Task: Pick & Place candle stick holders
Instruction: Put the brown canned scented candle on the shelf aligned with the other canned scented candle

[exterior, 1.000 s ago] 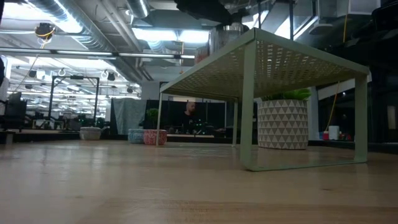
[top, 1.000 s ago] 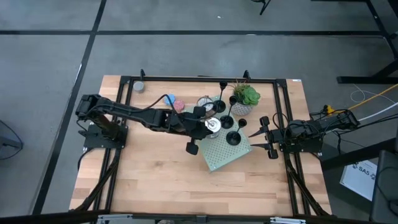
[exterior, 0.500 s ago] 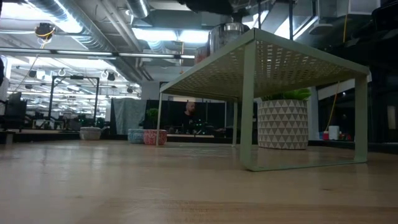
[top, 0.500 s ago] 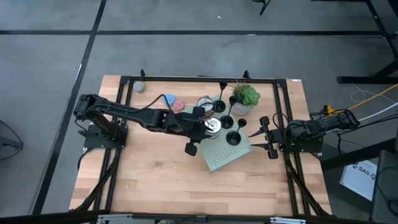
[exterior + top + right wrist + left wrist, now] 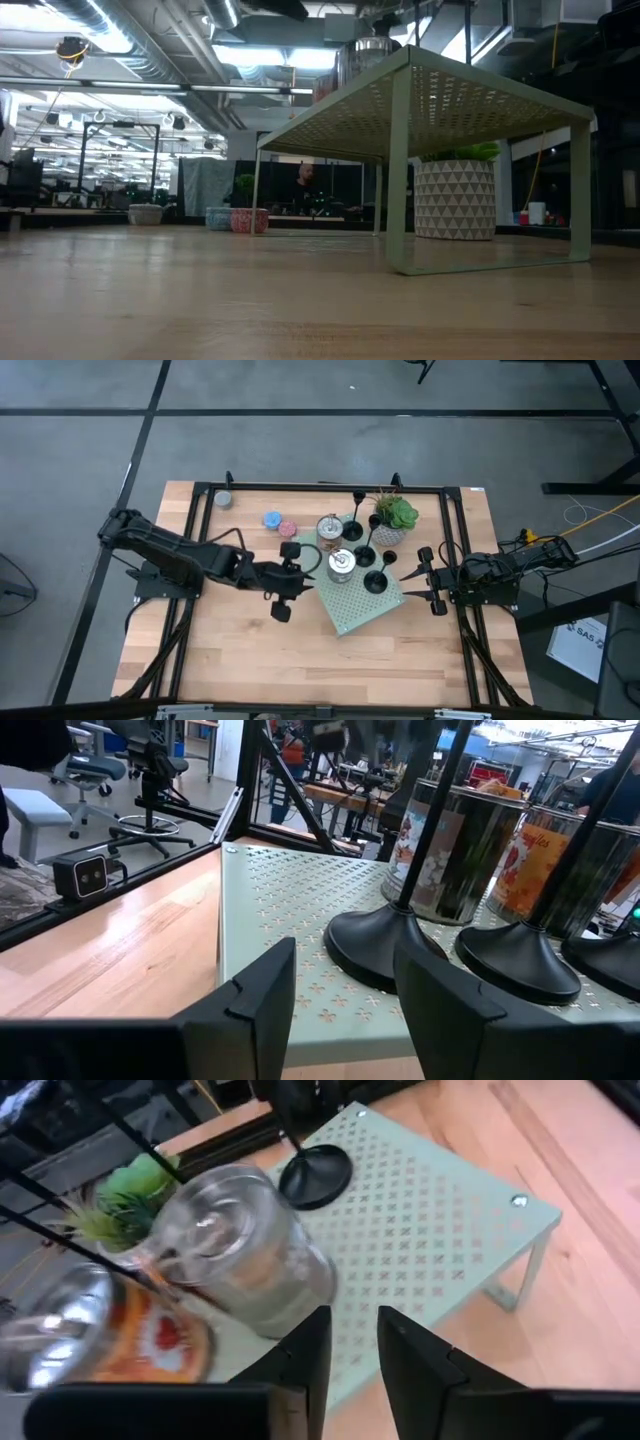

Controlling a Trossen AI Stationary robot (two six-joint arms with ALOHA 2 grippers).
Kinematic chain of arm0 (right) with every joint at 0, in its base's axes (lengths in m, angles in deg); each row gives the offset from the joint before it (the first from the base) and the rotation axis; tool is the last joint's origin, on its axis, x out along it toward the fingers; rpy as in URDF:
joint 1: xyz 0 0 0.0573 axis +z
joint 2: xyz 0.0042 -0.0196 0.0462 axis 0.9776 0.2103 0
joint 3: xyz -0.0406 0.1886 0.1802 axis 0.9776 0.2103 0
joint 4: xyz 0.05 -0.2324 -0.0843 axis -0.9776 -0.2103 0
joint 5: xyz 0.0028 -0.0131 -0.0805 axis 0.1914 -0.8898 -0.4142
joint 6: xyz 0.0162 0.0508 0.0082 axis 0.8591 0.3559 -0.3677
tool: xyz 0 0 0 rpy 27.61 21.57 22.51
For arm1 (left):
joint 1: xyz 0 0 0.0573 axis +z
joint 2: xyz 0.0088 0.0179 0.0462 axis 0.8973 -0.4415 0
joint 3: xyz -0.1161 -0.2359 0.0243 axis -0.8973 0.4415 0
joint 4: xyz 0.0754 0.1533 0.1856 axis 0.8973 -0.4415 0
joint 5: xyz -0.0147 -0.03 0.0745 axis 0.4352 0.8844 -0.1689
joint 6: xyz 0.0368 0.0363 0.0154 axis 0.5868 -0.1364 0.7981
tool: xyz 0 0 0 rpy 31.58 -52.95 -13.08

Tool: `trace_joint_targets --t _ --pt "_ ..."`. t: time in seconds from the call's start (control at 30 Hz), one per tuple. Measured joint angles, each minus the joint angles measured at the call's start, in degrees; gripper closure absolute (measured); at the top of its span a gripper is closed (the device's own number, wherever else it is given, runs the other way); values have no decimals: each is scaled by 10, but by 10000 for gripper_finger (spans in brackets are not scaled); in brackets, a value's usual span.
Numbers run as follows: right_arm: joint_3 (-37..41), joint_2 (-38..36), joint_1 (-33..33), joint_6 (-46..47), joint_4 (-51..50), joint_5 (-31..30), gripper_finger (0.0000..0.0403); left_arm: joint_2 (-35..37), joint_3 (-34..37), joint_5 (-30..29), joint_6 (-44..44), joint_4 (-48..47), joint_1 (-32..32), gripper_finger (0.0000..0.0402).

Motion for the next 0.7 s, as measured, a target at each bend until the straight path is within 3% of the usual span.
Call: trace_joint_targets --t 0.37,0.7 --pt "0 0 0 0 0 0 231 0 140 -6 -22 274 21 352" --pt "0 0 0 0 0 0 231 -12 166 44 -42 325 58 357"
